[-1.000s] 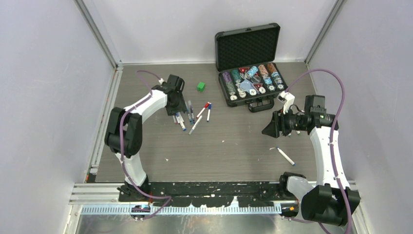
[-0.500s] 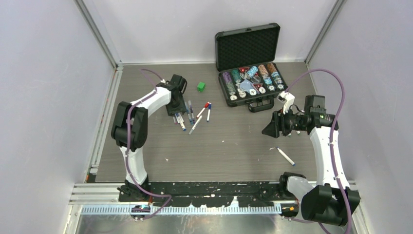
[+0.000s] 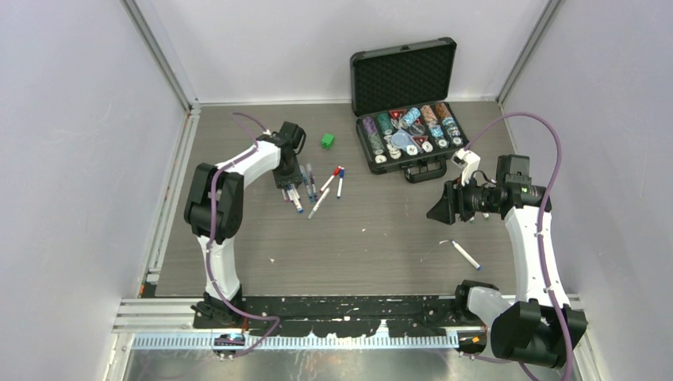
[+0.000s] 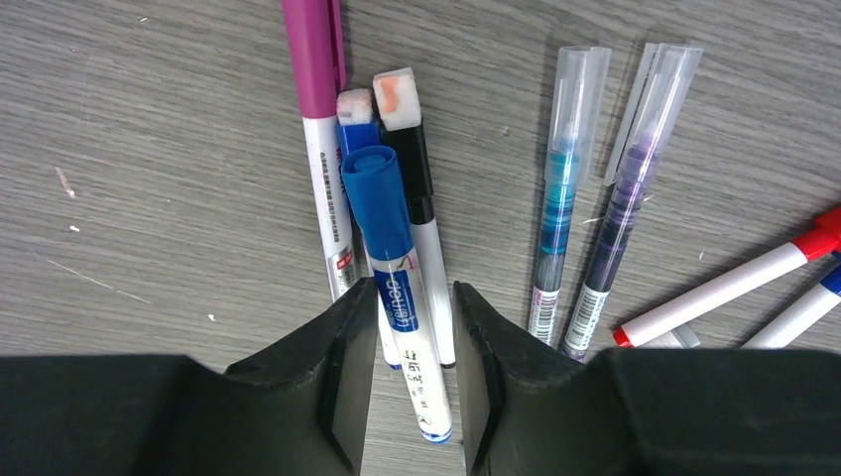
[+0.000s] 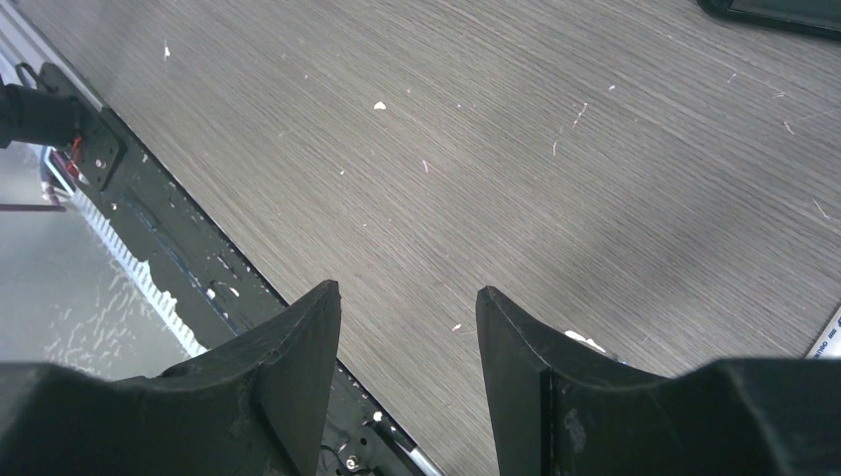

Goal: Open the pen caps
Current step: Pick up the pen from the center of the board.

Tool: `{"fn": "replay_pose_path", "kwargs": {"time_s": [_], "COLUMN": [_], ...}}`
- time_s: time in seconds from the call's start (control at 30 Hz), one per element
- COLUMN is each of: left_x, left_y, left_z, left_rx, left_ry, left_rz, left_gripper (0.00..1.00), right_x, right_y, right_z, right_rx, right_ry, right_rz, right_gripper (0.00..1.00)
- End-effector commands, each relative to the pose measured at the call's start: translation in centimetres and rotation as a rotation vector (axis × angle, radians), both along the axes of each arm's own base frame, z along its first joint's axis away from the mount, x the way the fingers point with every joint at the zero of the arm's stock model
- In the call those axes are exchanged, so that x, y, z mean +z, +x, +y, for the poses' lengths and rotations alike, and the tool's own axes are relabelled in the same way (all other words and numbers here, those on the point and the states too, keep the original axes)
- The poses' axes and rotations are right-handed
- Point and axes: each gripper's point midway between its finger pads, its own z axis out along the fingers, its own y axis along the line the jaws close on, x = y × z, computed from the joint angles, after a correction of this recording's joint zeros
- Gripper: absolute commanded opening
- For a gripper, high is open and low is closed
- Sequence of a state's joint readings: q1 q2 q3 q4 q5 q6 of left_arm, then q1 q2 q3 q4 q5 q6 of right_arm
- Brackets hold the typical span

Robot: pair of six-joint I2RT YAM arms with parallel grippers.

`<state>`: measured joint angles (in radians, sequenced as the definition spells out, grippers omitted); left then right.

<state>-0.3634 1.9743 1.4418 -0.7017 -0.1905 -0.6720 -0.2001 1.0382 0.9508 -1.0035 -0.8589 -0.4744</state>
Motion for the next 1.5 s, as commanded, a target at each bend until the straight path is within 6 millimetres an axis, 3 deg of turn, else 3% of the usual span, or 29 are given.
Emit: {"fn": "replay_pose_path", "kwargs": {"time_s": [0.0, 0.37, 0.53, 0.77, 1.03, 1.13, 1.27, 1.47], "left_x": [0.6, 0.0, 0.1, 2.8, 7.6, 8.9, 11.3, 17.8], "left_y": [0.9, 0.7, 0.7, 0.6, -1.6, -3.0, -4.8, -7.7], "left_z": [0.1, 0.3, 0.2, 0.1, -0.6, -1.9, -5.2, -12.9], "left_rx": [-0.009, -0.014, -0.017, -0.034, -0.049, -0.070, -0.130, -0.309], "left_ry": [0.012, 0.026, 0.020, -0.001, -0.128, -0.231, -0.470, -0.919], "left_rz": [-0.016, 0.001, -0.002, -0.048, -0.163, -0.193, -0.262, -0.499], "left_gripper": [0.35, 0.33, 0.19, 0.08, 0.03, 0.00, 0.00, 0.00], "right_x": [0.8, 1.0, 1.0, 1.1, 1.2, 1.3, 2.1, 3.8], "right_y": [0.1, -0.1, -0.1, -0.4, -0.5, -0.6, -0.6, 0.7], "right_z": [0.3, 0.3, 0.3, 0.5, 1.1, 1.6, 3.2, 7.6], "right_rx": [0.008, 0.012, 0.012, 0.024, 0.056, 0.080, 0.135, 0.195], "right_ry": [0.012, 0.014, 0.014, 0.023, 0.059, 0.078, 0.146, 0.284], "right_rz": [-0.041, -0.046, -0.047, -0.042, -0.029, -0.025, -0.038, -0.040], "right_gripper": [0.58, 0.58, 0.58, 0.58, 0.58, 0.58, 0.58, 0.58]}}
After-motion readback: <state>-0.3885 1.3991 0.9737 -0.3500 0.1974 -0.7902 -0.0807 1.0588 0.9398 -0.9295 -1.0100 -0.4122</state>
